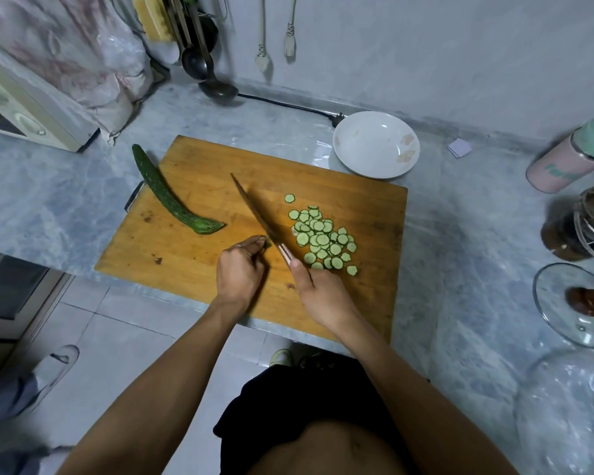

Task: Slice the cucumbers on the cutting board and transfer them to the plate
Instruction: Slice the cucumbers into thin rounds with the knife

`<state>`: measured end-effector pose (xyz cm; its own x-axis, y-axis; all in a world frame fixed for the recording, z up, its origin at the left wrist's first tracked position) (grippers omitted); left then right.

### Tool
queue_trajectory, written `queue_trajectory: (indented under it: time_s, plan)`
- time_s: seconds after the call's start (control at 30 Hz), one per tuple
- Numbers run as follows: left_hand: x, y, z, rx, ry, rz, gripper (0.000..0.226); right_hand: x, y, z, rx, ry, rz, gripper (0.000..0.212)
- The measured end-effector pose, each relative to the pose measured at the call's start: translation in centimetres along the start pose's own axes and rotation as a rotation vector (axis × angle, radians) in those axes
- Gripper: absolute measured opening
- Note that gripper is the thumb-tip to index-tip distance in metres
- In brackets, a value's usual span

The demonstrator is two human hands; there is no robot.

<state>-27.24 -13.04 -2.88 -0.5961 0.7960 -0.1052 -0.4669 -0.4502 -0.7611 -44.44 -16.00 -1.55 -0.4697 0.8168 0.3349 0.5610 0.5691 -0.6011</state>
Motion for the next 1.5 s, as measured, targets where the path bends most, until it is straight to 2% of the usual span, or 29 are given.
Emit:
queue_trajectory:
  time_s: [0.23, 0.4, 0.53, 0.77, 1.13, 1.5]
  plan:
    - [1.9, 1.2, 1.0, 0.111, 0.065, 0.048, 0.026, 1.8, -2.4, 2.9, -0.142, 0.174, 0.004, 0.064]
    - [2.1, 1.3, 0.8, 0.13, 0.068, 0.063, 0.029, 3.2, -2.6, 2.2, -0.039, 0.06, -0.02, 0.076]
    - [2.2, 1.4, 0.9, 0.108, 0.106, 0.044, 0.032, 4.1, -2.5, 0.7, -0.001, -0.038, -0.014, 0.068]
    - [2.5, 1.2, 0.8, 0.118, 0.043, 0.062, 0.034, 4.7, -1.9, 0.5, 0.033, -0.031, -0.033, 0.06]
    - [2.6, 1.2, 0.6, 0.169, -0.029, 0.089, 0.031, 5.1, -1.7, 0.4, 0.043, -0.035, -0.035, 0.061]
    - [2.7, 1.2, 1.2, 0.12, 0.022, 0.09, 0.034, 2.5, -0.3, 0.5, 0.033, -0.005, -0.08, 0.065]
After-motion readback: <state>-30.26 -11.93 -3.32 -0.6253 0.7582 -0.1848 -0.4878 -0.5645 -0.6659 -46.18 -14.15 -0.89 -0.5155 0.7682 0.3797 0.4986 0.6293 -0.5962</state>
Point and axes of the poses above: each hand's wrist, its own x-axis away from the middle knuckle, its own y-axis out of the palm, z = x × y, the point moved 10 cm from there along -x, towards the middle knuckle, and after that the axes turned 4 degrees about z, right-handed, at the moved point
